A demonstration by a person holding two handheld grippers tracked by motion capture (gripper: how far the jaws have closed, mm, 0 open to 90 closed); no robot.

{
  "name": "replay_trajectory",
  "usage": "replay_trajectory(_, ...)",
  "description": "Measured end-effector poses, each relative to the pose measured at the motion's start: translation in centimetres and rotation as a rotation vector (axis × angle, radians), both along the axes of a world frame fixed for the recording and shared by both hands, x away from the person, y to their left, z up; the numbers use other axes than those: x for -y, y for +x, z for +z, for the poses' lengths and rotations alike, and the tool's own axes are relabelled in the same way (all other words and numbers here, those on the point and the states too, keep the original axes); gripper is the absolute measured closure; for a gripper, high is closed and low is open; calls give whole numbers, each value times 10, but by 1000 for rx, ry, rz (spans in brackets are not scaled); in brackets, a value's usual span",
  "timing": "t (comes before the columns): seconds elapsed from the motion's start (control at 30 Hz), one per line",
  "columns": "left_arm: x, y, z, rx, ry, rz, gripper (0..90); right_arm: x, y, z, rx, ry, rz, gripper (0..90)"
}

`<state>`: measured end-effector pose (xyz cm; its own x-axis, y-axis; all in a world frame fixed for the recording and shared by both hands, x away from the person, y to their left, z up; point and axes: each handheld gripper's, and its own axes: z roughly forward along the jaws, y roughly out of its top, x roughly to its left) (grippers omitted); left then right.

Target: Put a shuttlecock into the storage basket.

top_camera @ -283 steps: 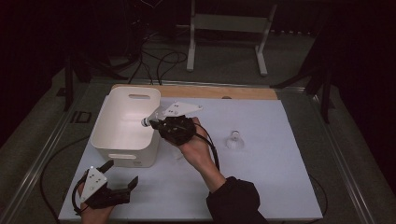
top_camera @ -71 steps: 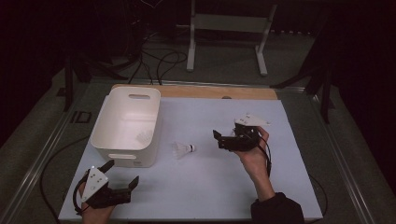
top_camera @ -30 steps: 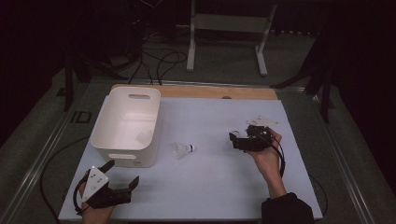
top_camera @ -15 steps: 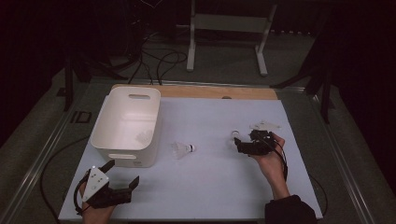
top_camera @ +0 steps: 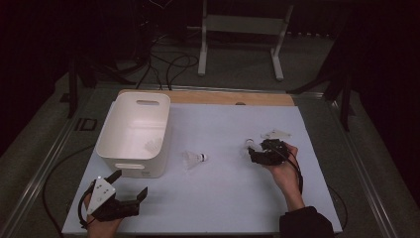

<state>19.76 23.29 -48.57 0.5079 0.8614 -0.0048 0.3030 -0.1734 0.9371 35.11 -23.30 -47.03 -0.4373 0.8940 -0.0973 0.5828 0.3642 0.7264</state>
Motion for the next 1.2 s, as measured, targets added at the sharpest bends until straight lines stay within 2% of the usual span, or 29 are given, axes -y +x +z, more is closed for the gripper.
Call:
replay_trajectory(0.07, 0, 0, 0, 0, 0, 0, 0, -2, 1, -1, -2, -28, 4, 302)
replay_trajectory(0.23, 0, 0, 0, 0, 0, 0, 0, -6, 6, -6, -12, -56, 1, 387)
replay_trajectory(0.4, 0, 0, 0, 0, 0, 0, 0, -13, 7, -10, 9, -129, 3, 473)
replay_trajectory(0.7, 0, 0, 0, 0, 1, 0, 0, -20, 12, -17, 8, -188, 2, 602)
replay_trajectory(0.8, 0, 0, 0, 1, 1, -1, 0, -22, 14, -20, 10, -215, -3, 672)
replay_trajectory(0.9, 0, 0, 0, 1, -2, 2, 0, -23, 16, -20, 12, -213, -6, 772)
replay_trajectory(1.03, 0, 0, 0, 1, 1, 0, 0, -20, 15, -16, 16, -157, -15, 881)
replay_trajectory(1.13, 0, 0, 0, 1, 0, 0, 0, -18, 13, -12, 18, -115, -12, 894)
replay_trajectory(1.2, 0, 0, 0, 1, 0, 0, 0, -18, 11, -9, 23, -109, -11, 895)
